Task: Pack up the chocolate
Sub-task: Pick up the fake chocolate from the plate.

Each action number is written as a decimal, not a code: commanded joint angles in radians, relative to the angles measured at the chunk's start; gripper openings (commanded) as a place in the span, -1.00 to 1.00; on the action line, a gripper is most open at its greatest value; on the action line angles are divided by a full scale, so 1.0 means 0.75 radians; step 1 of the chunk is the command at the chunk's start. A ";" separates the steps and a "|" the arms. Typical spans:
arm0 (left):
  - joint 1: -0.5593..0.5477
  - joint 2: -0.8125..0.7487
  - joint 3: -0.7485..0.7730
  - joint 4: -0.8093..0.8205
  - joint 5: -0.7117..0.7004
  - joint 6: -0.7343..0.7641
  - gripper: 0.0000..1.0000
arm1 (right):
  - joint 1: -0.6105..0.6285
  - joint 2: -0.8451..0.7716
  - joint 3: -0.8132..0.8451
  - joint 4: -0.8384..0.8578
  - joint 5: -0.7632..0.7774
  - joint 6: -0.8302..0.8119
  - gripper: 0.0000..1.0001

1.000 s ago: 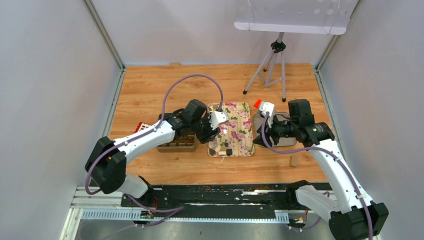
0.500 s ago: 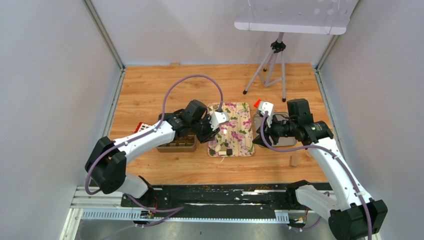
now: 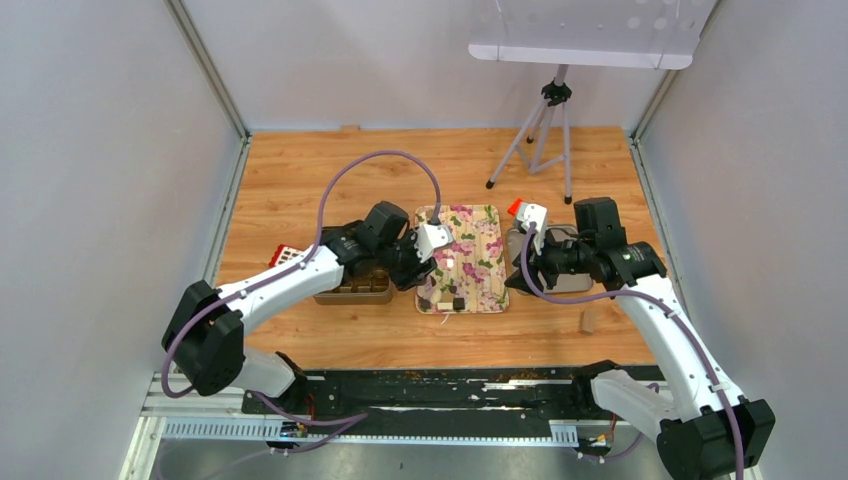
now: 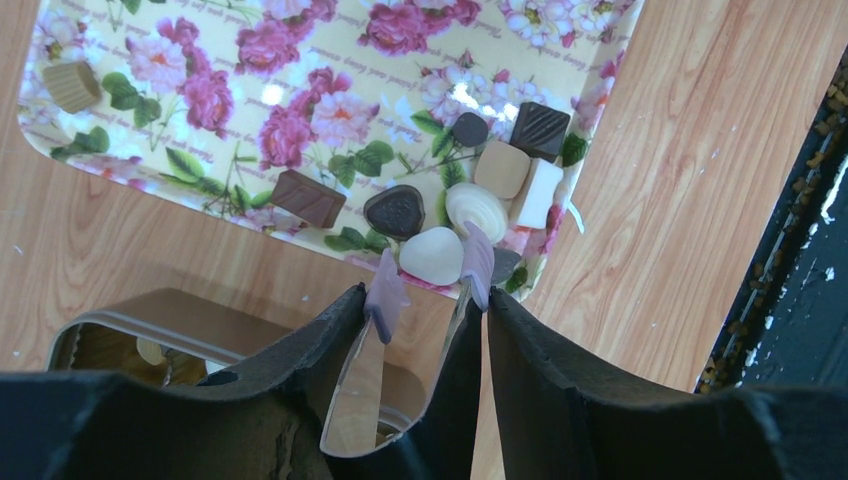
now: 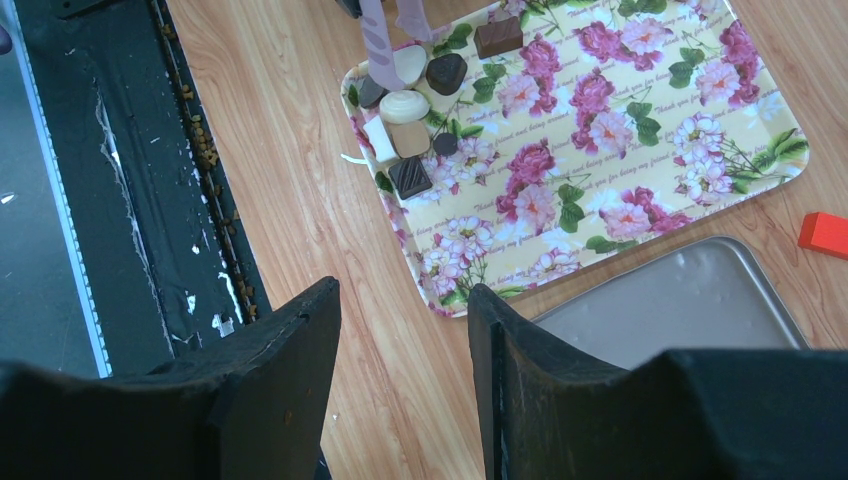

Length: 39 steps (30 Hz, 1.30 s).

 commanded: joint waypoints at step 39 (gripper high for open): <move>0.319 -0.291 0.101 -0.153 -0.073 0.053 -0.54 | -0.004 0.053 0.060 0.042 -0.045 -0.014 0.00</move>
